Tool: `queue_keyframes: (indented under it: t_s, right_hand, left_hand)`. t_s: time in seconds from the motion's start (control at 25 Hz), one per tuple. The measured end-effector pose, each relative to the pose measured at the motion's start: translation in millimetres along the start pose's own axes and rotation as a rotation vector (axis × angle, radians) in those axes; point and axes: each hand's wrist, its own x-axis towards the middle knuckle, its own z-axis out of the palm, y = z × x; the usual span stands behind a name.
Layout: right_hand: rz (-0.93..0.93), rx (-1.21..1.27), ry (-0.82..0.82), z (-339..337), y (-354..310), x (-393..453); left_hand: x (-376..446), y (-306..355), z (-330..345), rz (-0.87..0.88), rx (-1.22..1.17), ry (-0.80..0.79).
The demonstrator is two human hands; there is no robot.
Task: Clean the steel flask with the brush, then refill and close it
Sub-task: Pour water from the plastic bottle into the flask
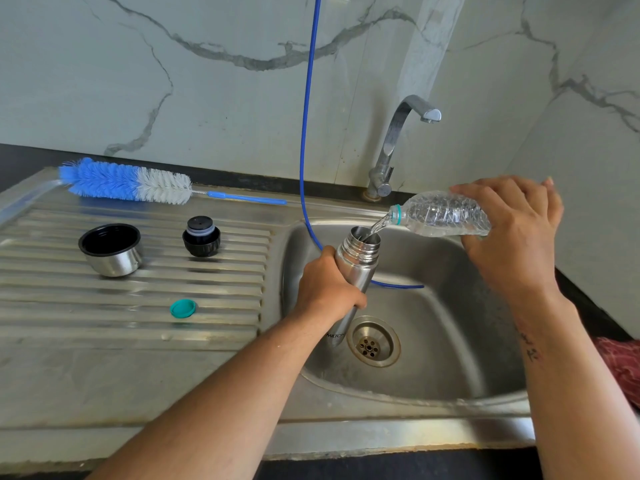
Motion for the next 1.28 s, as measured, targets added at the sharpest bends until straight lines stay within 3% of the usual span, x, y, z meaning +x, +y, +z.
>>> queue_keyframes:
  t_s: [0.84,1.28]
  right_hand:
    - [0.001,0.001,0.047,3.3,3.5,-0.5]
    - [-0.09,-0.073,0.036,2.6,-5.6,5.1]
  left_hand:
    - [-2.1,1.5,0.1,0.001,0.002,-0.023]
    - [-4.4,4.6,-0.9,0.01,-0.017,-0.034]
